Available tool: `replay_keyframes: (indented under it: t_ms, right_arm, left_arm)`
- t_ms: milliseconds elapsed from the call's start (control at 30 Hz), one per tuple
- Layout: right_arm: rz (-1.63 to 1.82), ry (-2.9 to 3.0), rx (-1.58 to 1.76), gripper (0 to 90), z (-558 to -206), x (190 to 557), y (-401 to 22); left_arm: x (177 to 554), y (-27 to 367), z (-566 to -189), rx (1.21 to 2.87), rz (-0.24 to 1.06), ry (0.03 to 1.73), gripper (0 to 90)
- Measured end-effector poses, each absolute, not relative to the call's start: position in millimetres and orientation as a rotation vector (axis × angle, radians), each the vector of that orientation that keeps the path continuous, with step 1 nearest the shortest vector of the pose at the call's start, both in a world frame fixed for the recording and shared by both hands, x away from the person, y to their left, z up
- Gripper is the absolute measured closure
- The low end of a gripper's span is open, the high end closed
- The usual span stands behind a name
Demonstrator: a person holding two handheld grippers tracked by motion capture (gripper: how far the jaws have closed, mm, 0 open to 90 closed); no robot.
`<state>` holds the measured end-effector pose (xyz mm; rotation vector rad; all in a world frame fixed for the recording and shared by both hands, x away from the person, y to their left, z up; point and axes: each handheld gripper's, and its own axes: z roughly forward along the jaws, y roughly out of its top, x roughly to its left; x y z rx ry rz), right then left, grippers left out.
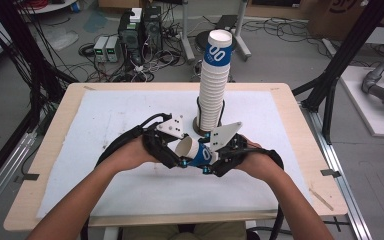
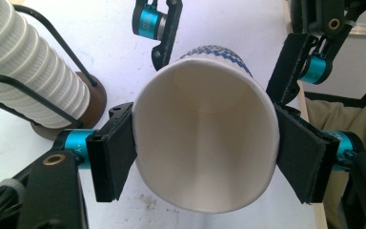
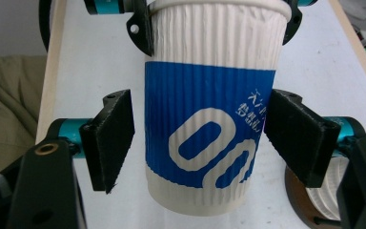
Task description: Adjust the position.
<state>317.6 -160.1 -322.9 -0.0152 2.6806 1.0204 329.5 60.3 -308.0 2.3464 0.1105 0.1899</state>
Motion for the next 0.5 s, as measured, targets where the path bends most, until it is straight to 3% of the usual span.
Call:
replay_keyframes:
  t_ms: [500]
  right_arm:
    - [0.953,2.706,0.014,31.7,-327.0,317.5,-155.4]
  left_arm:
    - [325.9,51.6,-312.6,2.358,0.207,0.11,26.2]
